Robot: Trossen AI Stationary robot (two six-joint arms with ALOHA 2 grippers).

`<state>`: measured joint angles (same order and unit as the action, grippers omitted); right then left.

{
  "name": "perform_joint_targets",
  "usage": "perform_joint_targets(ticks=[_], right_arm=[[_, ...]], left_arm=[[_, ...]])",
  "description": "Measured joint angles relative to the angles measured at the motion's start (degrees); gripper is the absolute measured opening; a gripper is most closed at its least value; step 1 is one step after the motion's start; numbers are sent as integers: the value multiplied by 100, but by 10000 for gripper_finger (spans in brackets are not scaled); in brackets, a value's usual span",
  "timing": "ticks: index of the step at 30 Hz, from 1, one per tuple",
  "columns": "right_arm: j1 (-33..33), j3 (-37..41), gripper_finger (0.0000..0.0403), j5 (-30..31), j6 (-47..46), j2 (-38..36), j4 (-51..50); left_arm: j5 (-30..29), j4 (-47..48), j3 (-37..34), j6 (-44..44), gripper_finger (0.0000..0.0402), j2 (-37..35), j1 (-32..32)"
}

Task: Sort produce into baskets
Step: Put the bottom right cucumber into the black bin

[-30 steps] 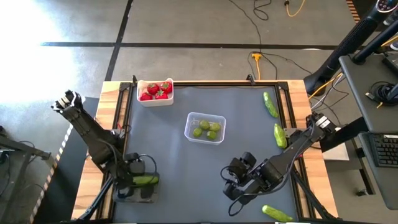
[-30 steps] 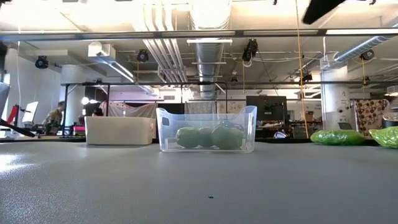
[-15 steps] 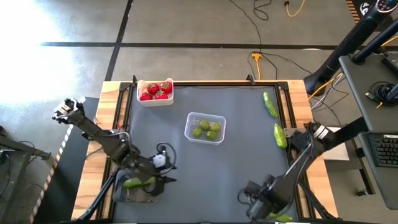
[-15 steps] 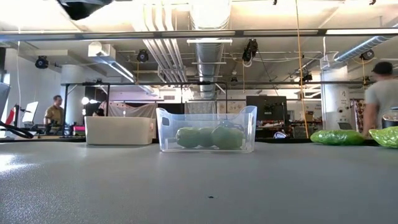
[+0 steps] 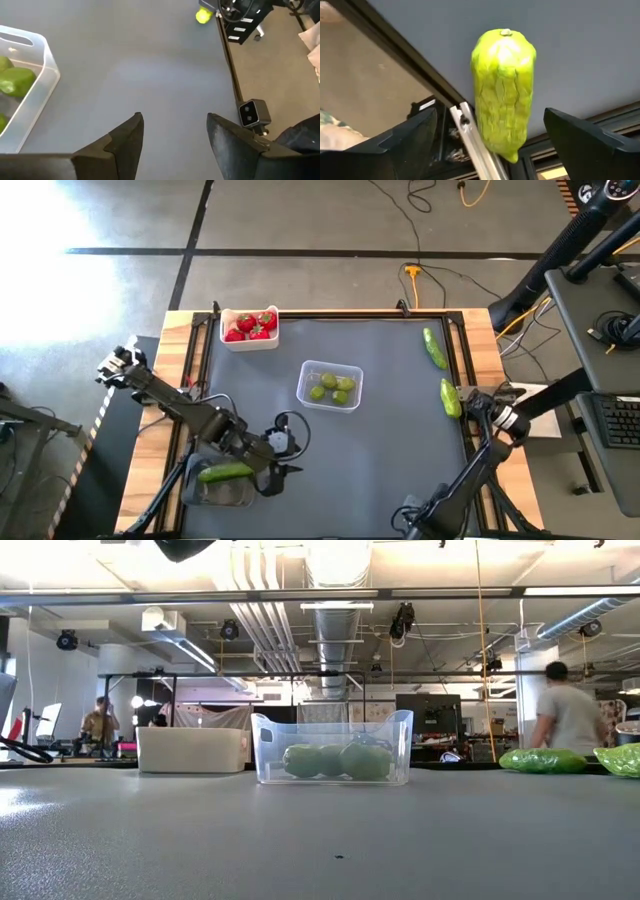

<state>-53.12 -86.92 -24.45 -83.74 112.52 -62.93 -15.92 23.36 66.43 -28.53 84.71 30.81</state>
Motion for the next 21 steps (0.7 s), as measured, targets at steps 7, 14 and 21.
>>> perform_joint_targets(ticks=[7, 14, 21], right_arm=[[0, 33, 361, -37, 542, 429, 18], [92, 33, 294, -100, 880, 554, -50], [630, -46, 169, 781, 1446, 265, -802]], left_arm=[[-2, -89, -88, 110, 200, -6, -15], [-195, 80, -98, 343, 200, -137, -46], [-450, 416, -100, 519, 200, -322, -49]])
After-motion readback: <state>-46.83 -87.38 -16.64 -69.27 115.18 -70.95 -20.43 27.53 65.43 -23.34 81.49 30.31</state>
